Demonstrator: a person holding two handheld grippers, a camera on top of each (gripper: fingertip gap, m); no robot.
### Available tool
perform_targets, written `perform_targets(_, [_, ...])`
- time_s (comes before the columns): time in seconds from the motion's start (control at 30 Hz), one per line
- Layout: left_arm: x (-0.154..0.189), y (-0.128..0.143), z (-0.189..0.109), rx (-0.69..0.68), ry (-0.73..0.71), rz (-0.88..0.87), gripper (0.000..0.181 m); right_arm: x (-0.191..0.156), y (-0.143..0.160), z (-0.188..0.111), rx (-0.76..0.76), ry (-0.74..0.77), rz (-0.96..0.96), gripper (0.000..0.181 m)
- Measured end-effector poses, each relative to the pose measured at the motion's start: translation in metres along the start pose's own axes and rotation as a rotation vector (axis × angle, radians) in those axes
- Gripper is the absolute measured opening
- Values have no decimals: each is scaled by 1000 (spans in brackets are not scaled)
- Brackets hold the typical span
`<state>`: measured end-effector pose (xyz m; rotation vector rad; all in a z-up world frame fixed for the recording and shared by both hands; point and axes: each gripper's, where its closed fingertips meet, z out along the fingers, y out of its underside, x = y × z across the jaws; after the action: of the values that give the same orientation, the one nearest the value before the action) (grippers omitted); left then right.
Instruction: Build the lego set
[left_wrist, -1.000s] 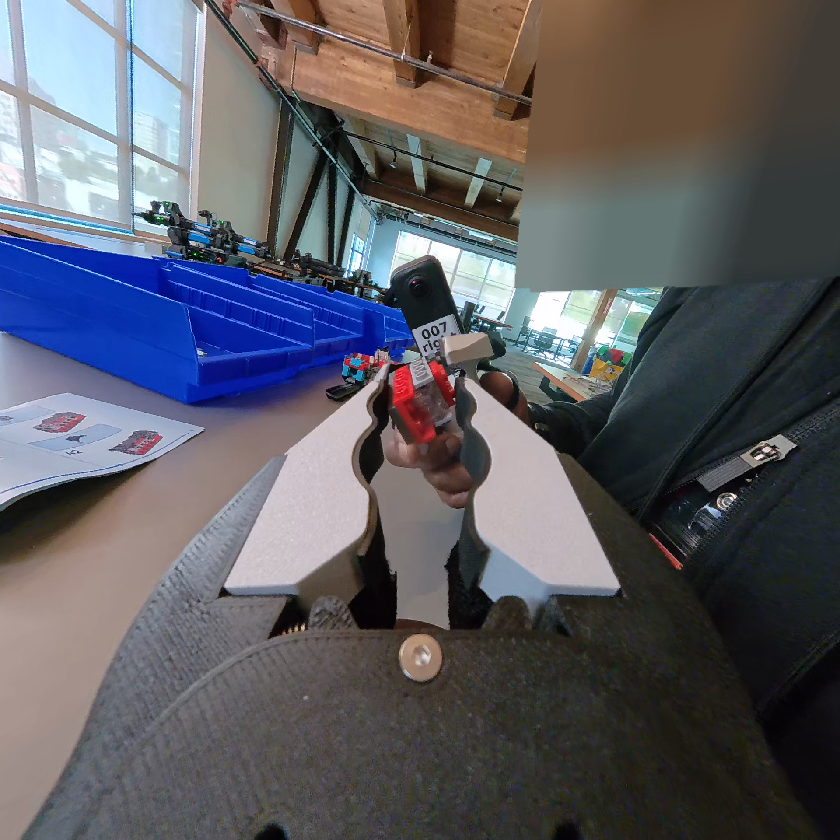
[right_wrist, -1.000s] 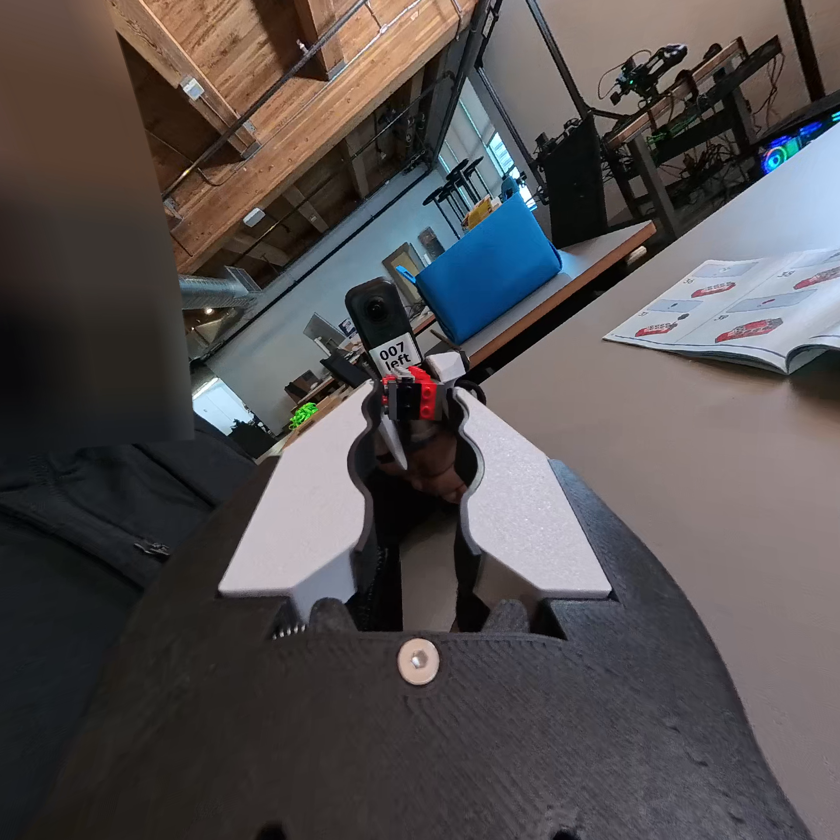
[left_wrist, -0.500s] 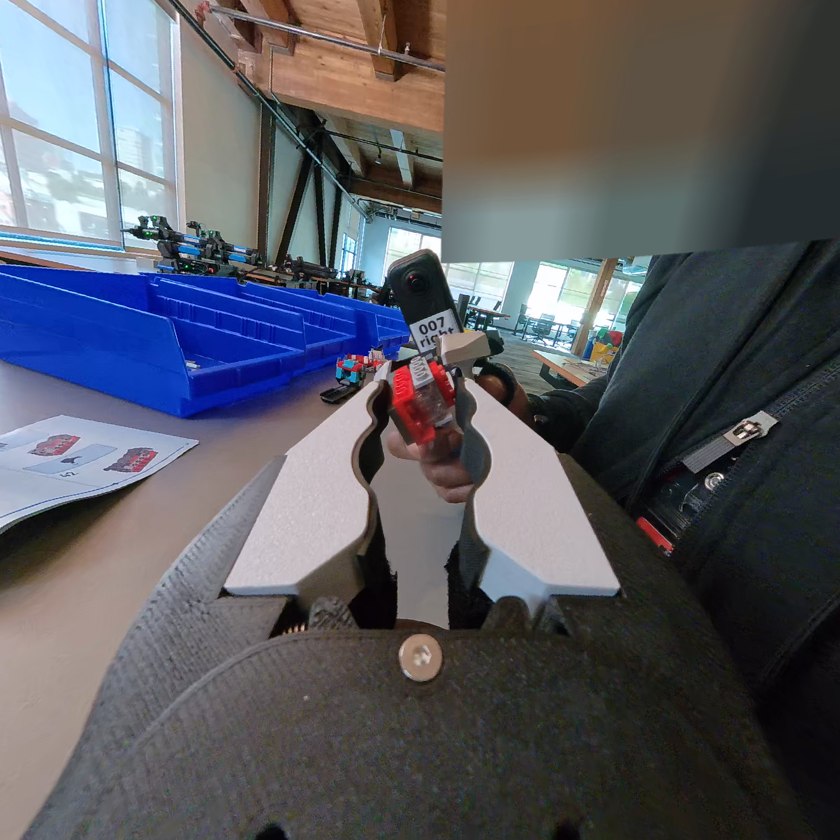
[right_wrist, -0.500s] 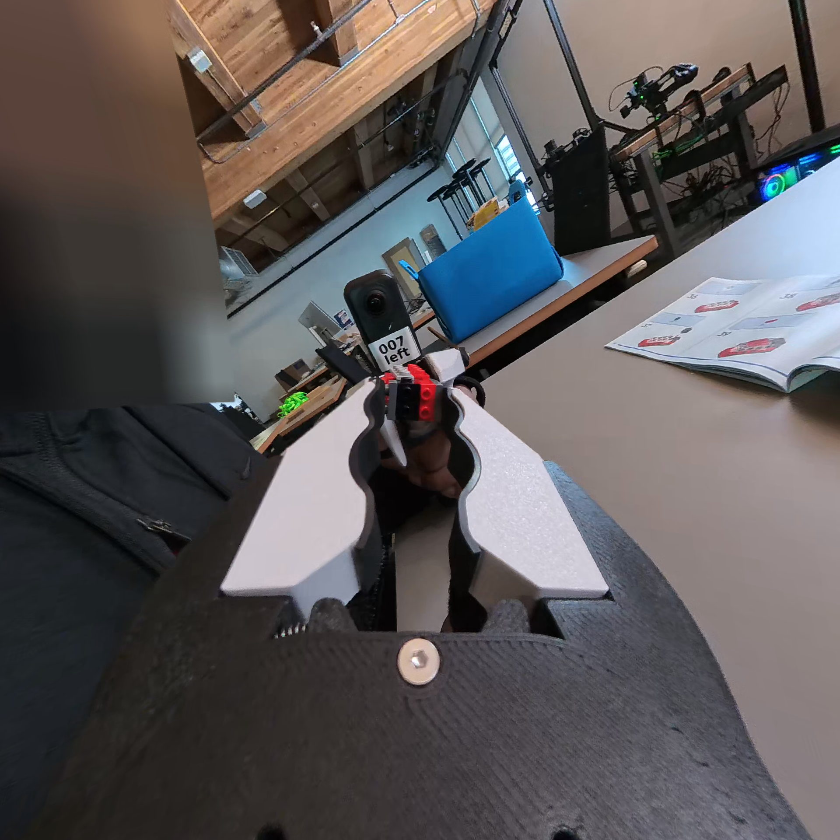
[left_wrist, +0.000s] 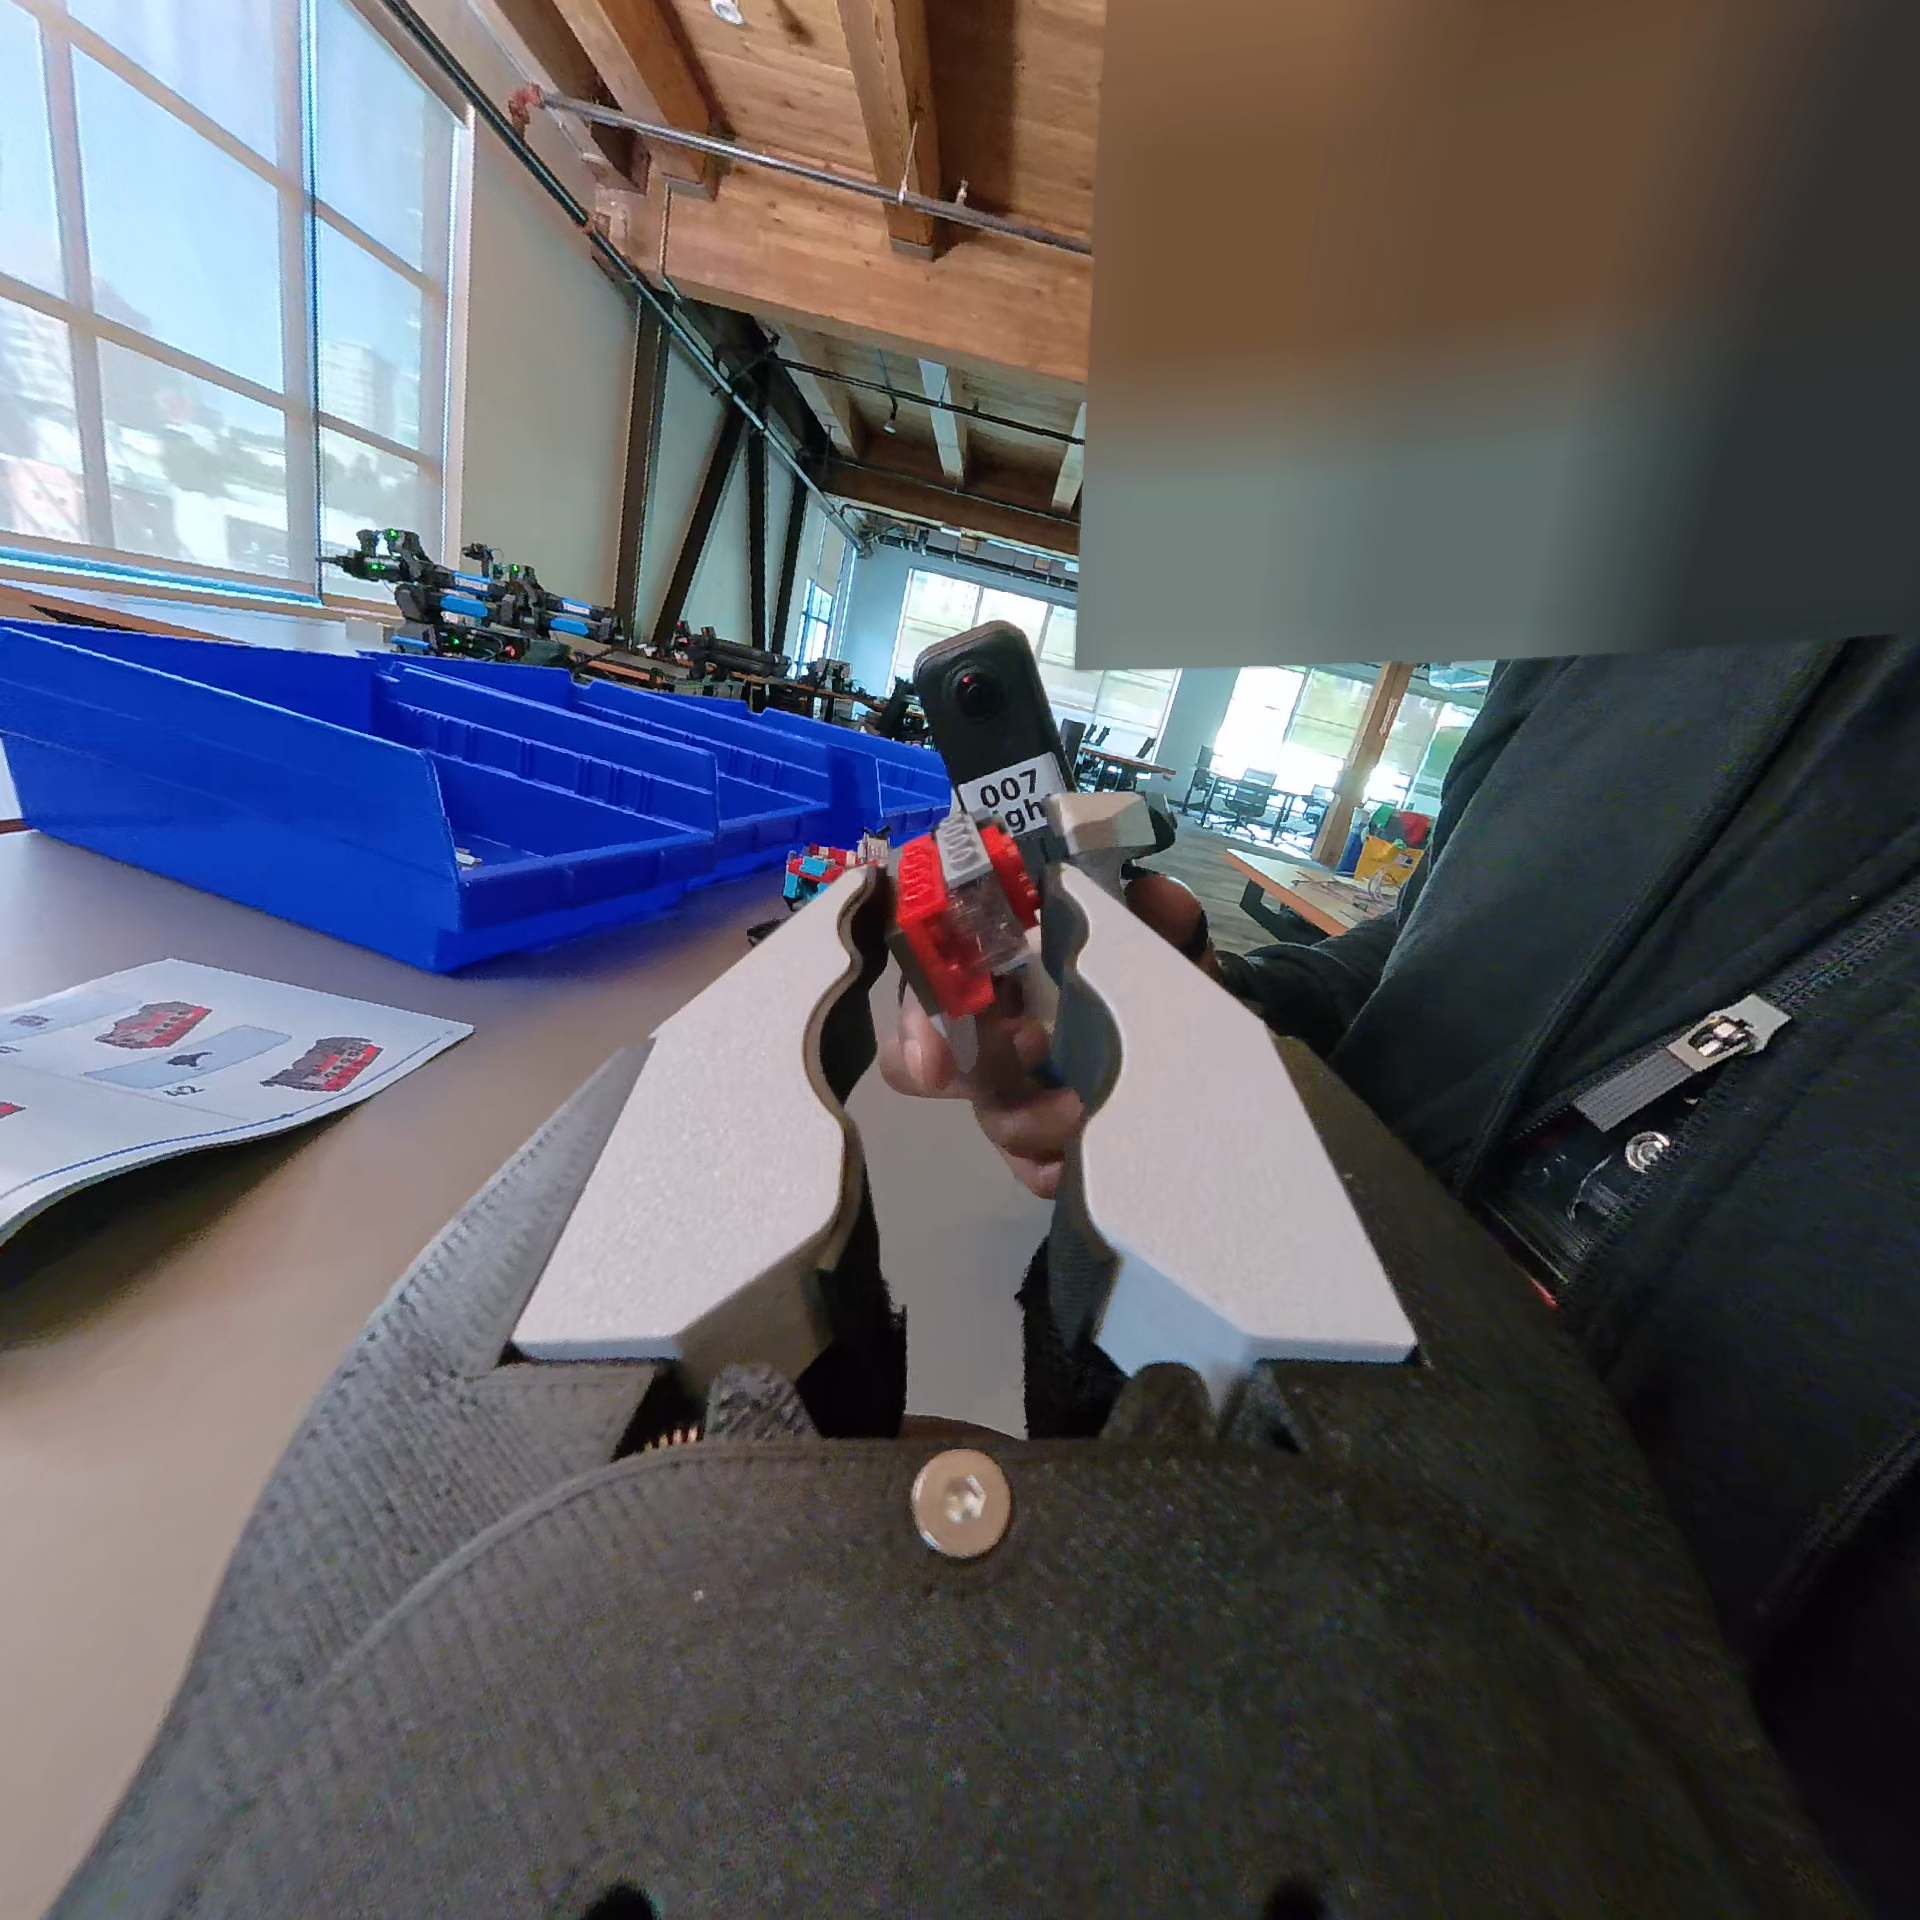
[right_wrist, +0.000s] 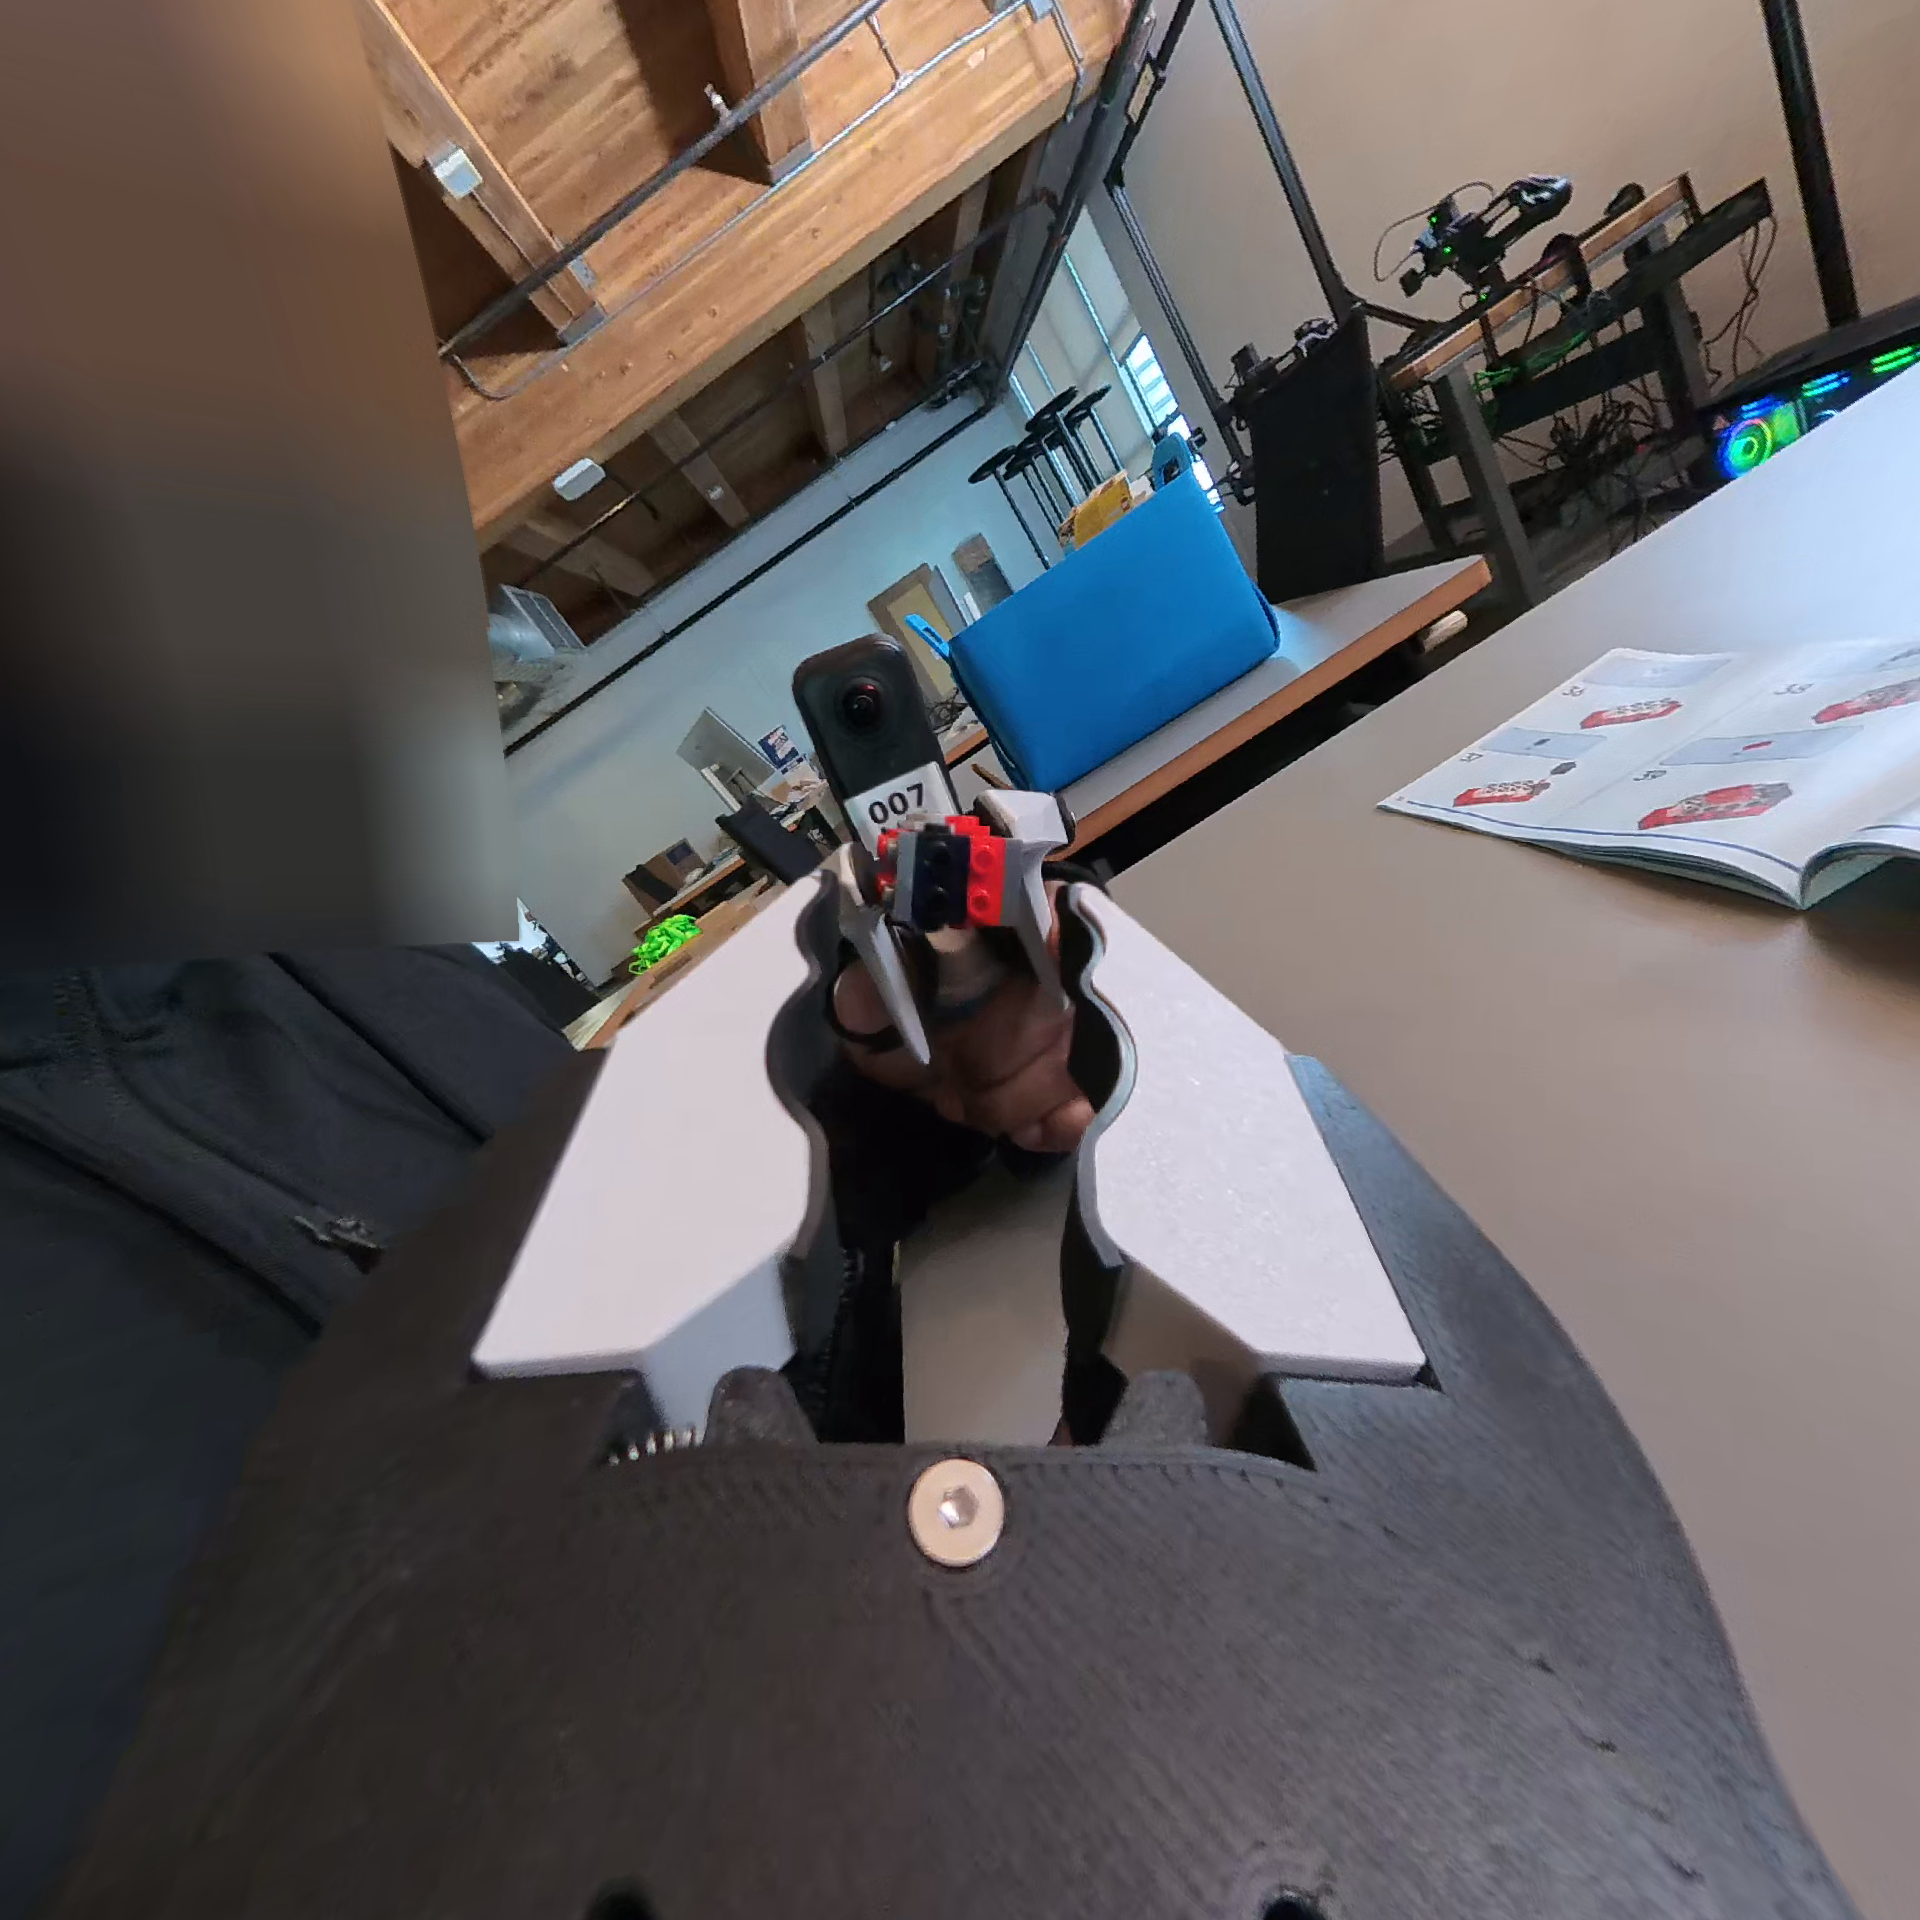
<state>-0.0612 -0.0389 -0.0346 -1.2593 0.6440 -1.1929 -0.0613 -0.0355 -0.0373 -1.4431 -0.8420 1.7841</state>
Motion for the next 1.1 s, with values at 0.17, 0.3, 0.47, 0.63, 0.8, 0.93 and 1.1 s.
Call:
perform_targets(0.17, [0, -1, 0, 7, 7, -13, 29, -1, -1, 2, 10, 8, -12, 24])
perform_targets(0.3, [4, 0, 0, 5, 27, -21, 29, -3, 1, 1, 6, -1, -34, 24])
perform_targets(0.47, [5, -1, 0, 10, 40, -33, 29, -5, 0, 1, 3, 6, -55, 24])
perform_targets(0.63, [5, -1, 0, 17, 48, -58, 29, -5, 0, 1, 3, 11, -49, 23])
perform_targets(0.8, [-4, -3, -1, 38, 21, -103, 29, 2, -3, 4, 6, 56, -43, 25])
perform_targets(0.93, [-14, -14, -1, 131, -5, -167, 29, 5, -9, 5, 15, 40, 0, 51])
perform_targets(1.1, [-28, -39, -8, 355, 17, -321, 29, 20, -29, -7, 50, 62, 19, 51])
